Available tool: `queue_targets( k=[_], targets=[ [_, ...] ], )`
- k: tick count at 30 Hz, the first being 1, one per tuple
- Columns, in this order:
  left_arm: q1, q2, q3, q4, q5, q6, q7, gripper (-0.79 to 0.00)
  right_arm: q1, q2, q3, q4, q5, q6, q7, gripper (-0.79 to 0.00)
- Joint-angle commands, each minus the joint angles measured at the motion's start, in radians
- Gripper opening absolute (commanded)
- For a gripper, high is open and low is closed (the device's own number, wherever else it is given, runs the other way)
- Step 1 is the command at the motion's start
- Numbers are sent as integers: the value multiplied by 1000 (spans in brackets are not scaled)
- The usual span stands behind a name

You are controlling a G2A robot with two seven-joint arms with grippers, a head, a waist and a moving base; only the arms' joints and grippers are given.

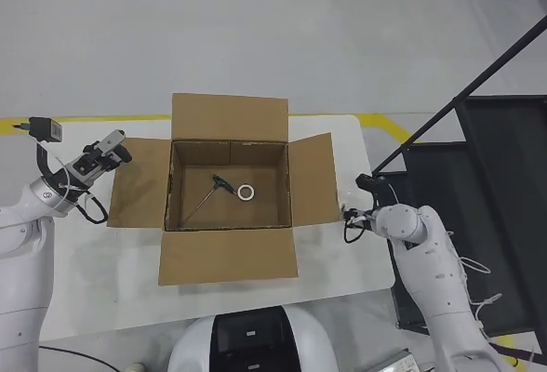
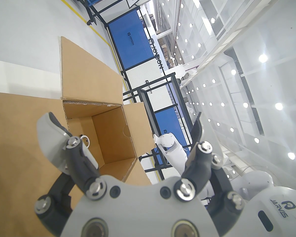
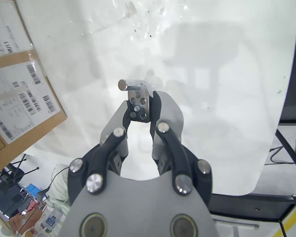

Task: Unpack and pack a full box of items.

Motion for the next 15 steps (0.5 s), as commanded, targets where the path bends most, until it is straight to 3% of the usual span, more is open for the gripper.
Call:
queue_targets(
  k=[1,2,3,5,10,15],
  targets=[
    [0,0,0,0,0,0,0,0,10,-1,-10,16,2,6,1,-785],
    [0,0,0,0,0,0,0,0,15,-1,-14,25,10,6,2,-785],
    [0,0,0,0,0,0,0,0,20,0,-20,33,4,9,2,-622],
    [0,0,0,0,0,0,0,0,29,0,-25,46,15,11,7,0],
    [0,0,0,0,0,0,0,0,36,6,-14,47,26,19,15,0],
    [0,0,0,0,0,0,0,0,-2,20,45,-47,41,35,35,0]
  ],
)
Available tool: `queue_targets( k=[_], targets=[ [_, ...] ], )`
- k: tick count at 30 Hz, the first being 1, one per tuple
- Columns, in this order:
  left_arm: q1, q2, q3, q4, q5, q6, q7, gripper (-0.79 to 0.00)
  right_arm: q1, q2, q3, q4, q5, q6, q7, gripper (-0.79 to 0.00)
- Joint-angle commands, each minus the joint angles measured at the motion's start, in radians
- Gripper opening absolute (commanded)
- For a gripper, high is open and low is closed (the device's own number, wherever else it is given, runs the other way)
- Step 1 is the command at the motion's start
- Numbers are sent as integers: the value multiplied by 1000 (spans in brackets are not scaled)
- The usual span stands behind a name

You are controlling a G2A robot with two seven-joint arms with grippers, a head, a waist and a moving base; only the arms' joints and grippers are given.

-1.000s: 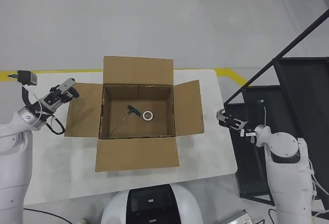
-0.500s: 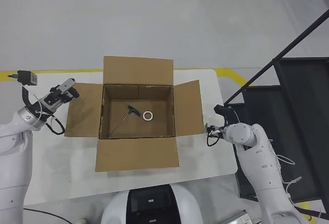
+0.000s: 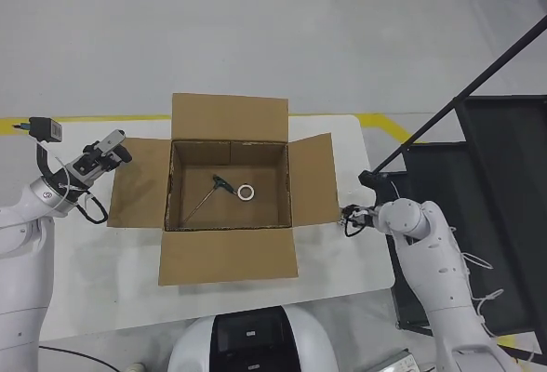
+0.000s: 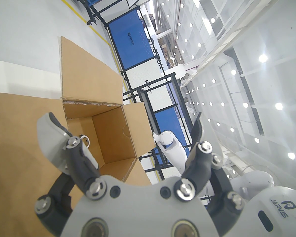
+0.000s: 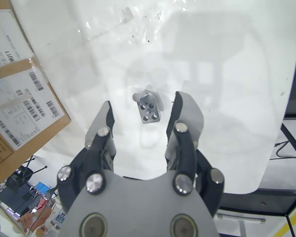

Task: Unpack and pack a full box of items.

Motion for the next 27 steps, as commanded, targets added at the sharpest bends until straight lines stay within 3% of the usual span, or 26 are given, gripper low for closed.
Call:
queue_targets(
  k=[1,8,13,20,27],
  targets=[
    [0,0,0,0,0,0,0,0,-22,7,33,-58,3,10,1,0],
    [0,0,0,0,0,0,0,0,-133,16,154,-322,101,21,-107,0],
    [0,0,0,0,0,0,0,0,-173,12,162,-463,187,-69,-245,0],
    [0,0,0,0,0,0,0,0,-118,12,40,-572,158,-235,-310,0],
    [0,0,0,0,0,0,0,0,66,0,-230,-502,168,-254,-127,0]
  ],
)
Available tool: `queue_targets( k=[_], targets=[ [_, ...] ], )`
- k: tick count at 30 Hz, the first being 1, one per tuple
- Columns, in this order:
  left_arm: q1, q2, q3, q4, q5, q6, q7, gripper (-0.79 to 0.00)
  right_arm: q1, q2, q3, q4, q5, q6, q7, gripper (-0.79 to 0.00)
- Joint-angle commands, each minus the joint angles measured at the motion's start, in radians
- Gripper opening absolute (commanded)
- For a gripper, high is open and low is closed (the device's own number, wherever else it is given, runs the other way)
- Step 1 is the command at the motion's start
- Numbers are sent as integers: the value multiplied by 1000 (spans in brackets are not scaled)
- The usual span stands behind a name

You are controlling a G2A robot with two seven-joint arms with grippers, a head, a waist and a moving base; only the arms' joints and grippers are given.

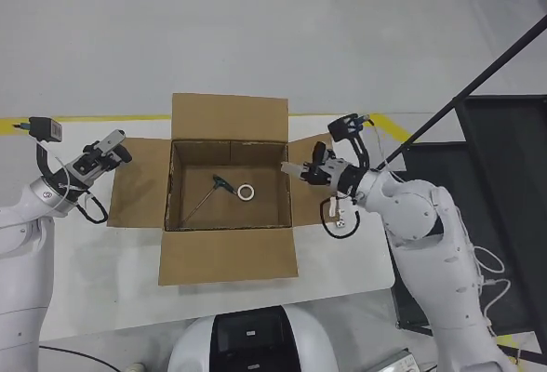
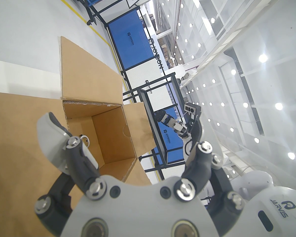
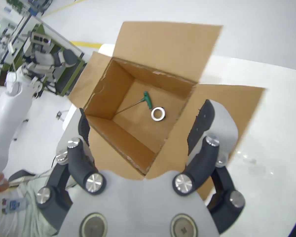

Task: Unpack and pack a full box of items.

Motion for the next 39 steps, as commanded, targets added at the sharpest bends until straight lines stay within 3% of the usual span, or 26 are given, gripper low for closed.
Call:
queue_targets(
  k=[1,5,11,32,39],
  targets=[
    [0,0,0,0,0,0,0,0,58,-7,-84,53,-9,28,45,0],
    [0,0,0,0,0,0,0,0,158,-29,-239,165,-21,96,83,0],
    [0,0,0,0,0,0,0,0,280,-65,-379,350,-11,170,57,0],
    [0,0,0,0,0,0,0,0,287,-67,-387,361,-10,172,57,0],
    [0,0,0,0,0,0,0,0,442,-117,-562,501,-70,86,41,0]
  ],
)
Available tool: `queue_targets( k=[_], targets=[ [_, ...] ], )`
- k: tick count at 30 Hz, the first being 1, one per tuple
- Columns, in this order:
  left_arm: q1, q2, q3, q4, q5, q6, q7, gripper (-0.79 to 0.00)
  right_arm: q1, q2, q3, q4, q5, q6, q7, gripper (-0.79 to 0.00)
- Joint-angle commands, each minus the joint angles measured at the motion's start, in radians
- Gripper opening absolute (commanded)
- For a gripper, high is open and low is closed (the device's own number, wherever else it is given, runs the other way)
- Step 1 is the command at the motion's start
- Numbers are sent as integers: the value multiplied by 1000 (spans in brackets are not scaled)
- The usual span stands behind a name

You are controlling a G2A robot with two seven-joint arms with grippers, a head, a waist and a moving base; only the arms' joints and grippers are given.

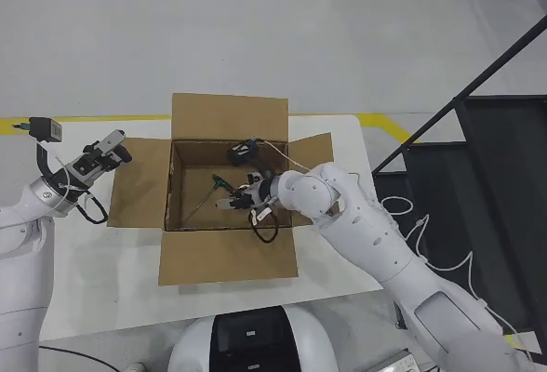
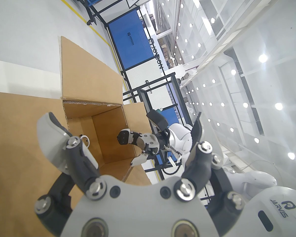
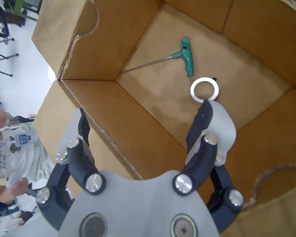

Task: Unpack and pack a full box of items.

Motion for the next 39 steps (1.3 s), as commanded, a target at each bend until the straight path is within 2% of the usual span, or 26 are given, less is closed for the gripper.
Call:
queue_targets(
  k=[1,5,11,13,15,16,18,20,21,23,29,31,34,35,36,39],
  targets=[
    [0,0,0,0,0,0,0,0,59,-21,-56,65,-8,-13,-17,0],
    [0,0,0,0,0,0,0,0,161,-75,-156,218,10,-35,-61,0],
    [0,0,0,0,0,0,0,0,253,-156,-266,451,38,12,-56,-15],
    [0,0,0,0,0,0,0,0,269,-179,-286,510,50,17,-65,-86],
    [0,0,0,0,0,0,0,0,281,-198,-298,561,61,21,-78,-222],
    [0,0,0,0,0,0,0,0,286,-206,-299,587,70,27,-86,-240],
    [0,0,0,0,0,0,0,0,297,-221,-305,623,77,26,-101,-219],
    [0,0,0,0,0,0,0,0,304,-233,-309,648,86,-10,-127,-129],
    [0,0,0,0,0,0,0,0,309,-240,-317,658,74,-30,-138,-111],
    [0,0,0,0,0,0,0,0,316,-254,-328,679,63,-39,-165,-114],
    [0,0,0,0,0,0,0,0,347,-301,-358,766,33,-22,-208,-209],
    [0,0,0,0,0,0,0,0,355,-316,-368,795,22,-18,-213,-209],
    [0,0,0,0,0,0,0,0,359,-337,-372,843,28,-32,-228,-252],
    [0,0,0,0,0,0,0,0,360,-343,-371,857,33,-41,-234,-271],
    [0,0,0,0,0,0,0,0,362,-349,-373,872,34,-50,-240,-329],
    [0,0,0,0,0,0,0,0,367,-368,-376,913,33,-63,-256,-403]
  ],
)
